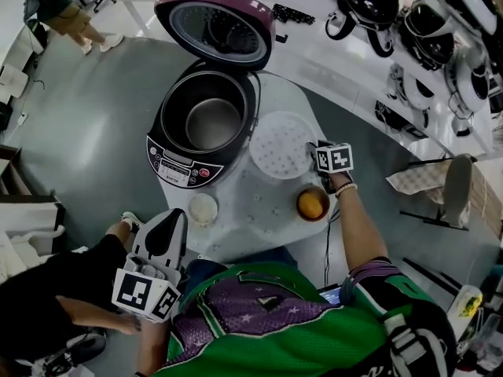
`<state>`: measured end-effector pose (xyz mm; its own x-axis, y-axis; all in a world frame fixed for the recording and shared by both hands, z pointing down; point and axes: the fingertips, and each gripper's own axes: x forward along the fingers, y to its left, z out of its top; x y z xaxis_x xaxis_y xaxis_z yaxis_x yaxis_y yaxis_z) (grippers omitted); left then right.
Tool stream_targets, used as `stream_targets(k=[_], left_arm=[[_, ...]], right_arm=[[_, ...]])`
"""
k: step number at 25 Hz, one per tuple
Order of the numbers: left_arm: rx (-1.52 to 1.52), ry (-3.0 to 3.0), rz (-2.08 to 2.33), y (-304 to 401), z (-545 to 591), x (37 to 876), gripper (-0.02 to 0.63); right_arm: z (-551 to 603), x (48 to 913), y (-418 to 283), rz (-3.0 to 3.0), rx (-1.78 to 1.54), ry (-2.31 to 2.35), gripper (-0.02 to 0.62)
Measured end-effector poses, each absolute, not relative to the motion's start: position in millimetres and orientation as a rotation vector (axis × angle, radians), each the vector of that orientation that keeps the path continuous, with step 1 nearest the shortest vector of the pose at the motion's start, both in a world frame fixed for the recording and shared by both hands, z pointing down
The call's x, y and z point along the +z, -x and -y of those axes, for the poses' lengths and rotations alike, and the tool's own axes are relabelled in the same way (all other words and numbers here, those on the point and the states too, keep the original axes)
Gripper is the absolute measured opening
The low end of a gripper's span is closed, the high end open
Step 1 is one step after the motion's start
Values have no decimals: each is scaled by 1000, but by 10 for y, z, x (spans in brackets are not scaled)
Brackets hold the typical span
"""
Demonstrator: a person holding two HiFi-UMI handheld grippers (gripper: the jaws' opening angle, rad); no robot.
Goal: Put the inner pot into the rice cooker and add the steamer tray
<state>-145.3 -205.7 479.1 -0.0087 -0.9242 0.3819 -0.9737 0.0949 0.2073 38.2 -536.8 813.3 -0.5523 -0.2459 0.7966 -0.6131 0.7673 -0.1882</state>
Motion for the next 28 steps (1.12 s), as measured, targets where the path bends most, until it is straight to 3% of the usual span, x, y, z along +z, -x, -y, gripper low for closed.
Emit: stream_targets(k=[5, 10, 28], left_arm=[[163, -1845, 1971, 1477, 2030, 4778, 31], [157, -1846, 1976, 1494, 1998, 4773, 31], [101, -1940, 1950, 1540, 1879, 4591, 31]], right_arm=[[5393, 8148, -384, 2127, 606, -701, 82], [5486, 8134, -430, 2116, 730, -841, 21], [5445, 7419, -904, 2189, 965, -1079, 21]])
